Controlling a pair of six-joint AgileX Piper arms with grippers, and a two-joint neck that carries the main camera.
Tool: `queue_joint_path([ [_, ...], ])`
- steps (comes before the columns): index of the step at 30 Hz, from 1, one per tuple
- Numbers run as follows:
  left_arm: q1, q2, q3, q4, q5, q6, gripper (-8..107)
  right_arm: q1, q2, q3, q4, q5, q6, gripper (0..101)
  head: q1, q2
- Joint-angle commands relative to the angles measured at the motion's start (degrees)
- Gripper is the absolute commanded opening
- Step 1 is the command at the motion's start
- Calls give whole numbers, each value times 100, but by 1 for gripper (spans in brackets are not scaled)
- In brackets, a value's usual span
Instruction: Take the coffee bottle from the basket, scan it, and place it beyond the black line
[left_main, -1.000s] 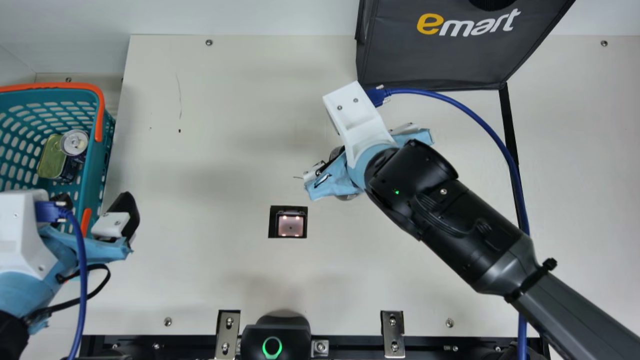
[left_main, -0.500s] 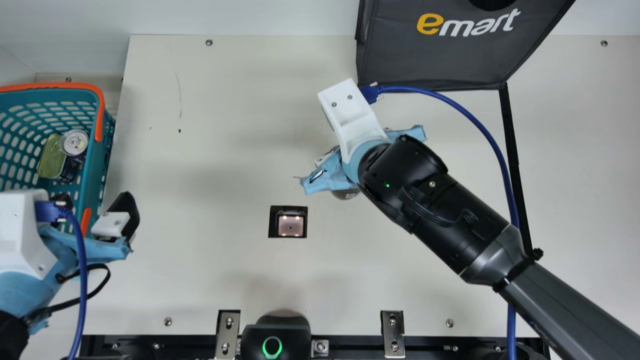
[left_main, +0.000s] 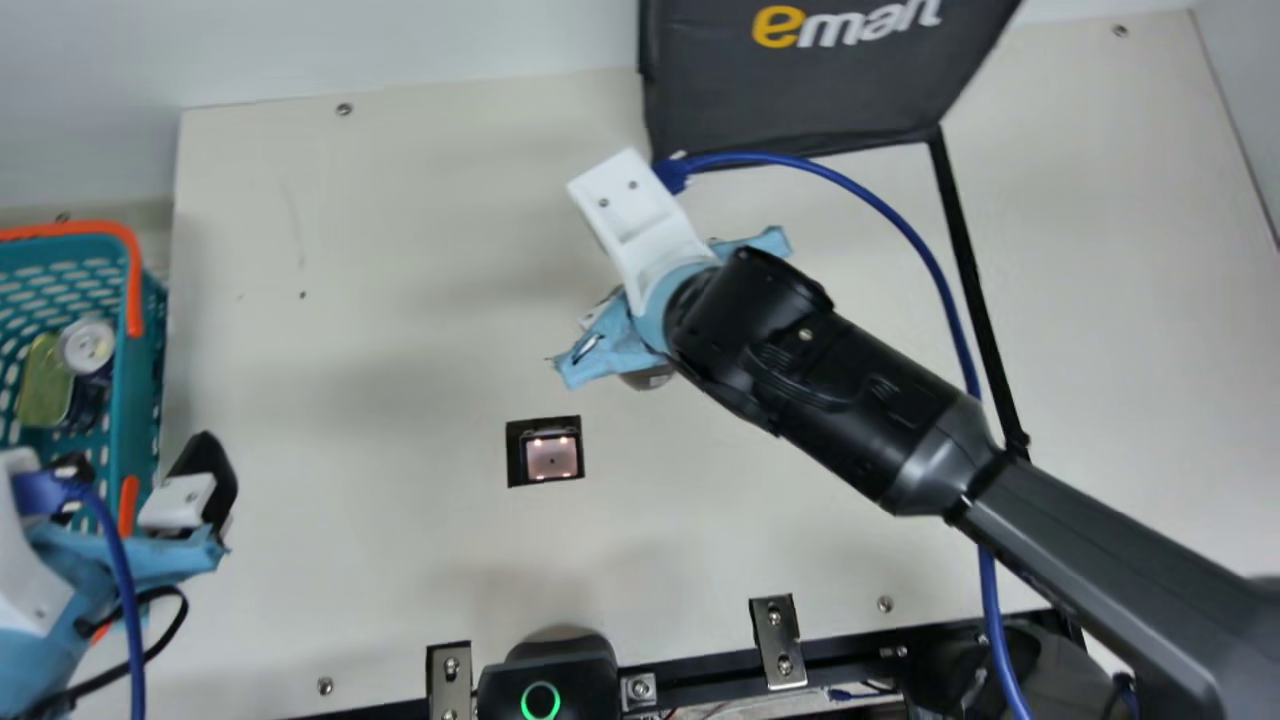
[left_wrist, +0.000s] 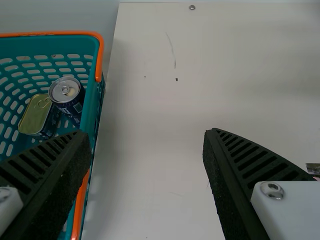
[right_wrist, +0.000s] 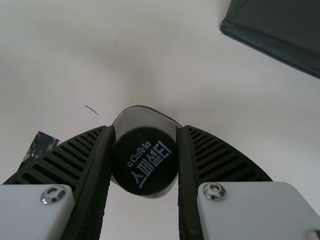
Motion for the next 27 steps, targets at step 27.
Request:
queue_joint_path([
  [27,0,0,0,0,0,0,90,-481,-4,-733,-34,378,-277,0,-148,-919],
])
